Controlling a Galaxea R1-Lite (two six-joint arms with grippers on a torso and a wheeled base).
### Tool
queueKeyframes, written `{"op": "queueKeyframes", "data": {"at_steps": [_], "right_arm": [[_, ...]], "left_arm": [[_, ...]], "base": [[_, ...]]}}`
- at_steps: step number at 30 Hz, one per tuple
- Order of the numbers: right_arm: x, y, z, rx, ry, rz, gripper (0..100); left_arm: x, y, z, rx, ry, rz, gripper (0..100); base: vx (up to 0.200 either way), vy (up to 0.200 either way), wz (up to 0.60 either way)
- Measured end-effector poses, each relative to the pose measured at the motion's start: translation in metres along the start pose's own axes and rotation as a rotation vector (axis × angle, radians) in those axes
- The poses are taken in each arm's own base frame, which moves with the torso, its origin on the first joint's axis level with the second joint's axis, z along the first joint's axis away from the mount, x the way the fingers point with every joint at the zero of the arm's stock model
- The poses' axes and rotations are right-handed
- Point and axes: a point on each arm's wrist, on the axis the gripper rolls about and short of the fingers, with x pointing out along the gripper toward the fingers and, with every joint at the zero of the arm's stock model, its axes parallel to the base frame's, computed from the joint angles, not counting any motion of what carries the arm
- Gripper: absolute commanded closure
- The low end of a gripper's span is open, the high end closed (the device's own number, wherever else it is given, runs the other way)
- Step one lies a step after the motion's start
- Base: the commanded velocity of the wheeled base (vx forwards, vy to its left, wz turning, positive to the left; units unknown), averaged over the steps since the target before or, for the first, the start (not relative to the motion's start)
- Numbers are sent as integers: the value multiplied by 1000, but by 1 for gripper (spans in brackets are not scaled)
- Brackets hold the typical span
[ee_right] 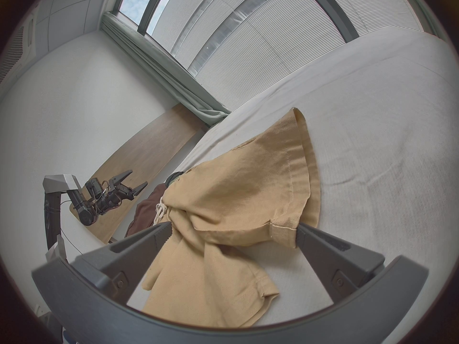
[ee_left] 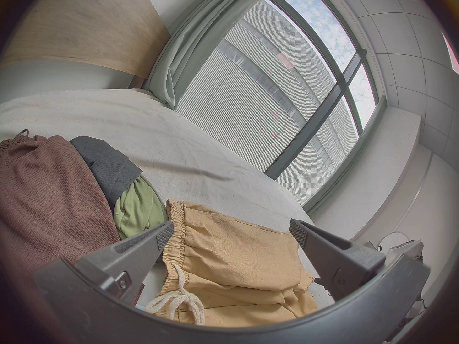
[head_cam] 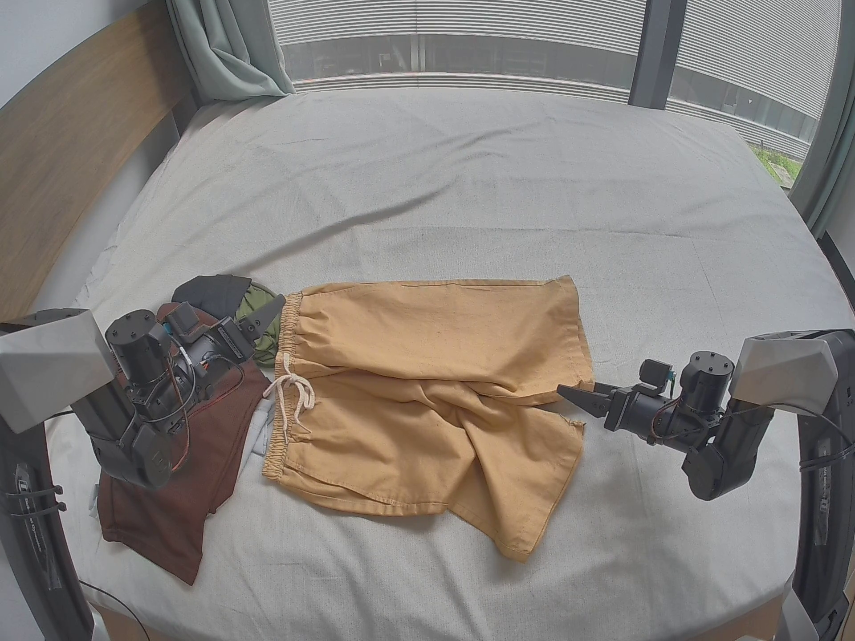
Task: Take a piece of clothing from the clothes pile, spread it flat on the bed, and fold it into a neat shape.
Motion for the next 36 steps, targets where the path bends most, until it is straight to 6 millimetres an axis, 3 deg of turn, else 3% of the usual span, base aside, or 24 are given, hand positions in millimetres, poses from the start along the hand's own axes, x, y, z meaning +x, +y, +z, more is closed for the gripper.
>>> {"op": "queueKeyframes", "data": {"at_steps": [11,20,21,36], "right_arm": [[-5,-4,-10,-19,29,-21,0],[3,-12,-6,-35,-1,-20,0],[3,-13,-5,-35,-3,-20,100],[-1,-22,-8,-37,-10,-62,100]], "left_arm": [[0,1,0,0,0,3,0],[0,1,-1,0,2,3,0],[0,1,-1,0,3,4,0],[0,1,-3,-2,9,3,0]], "base": [[0,0,0],[0,0,0],[0,0,0],[0,0,0]]}}
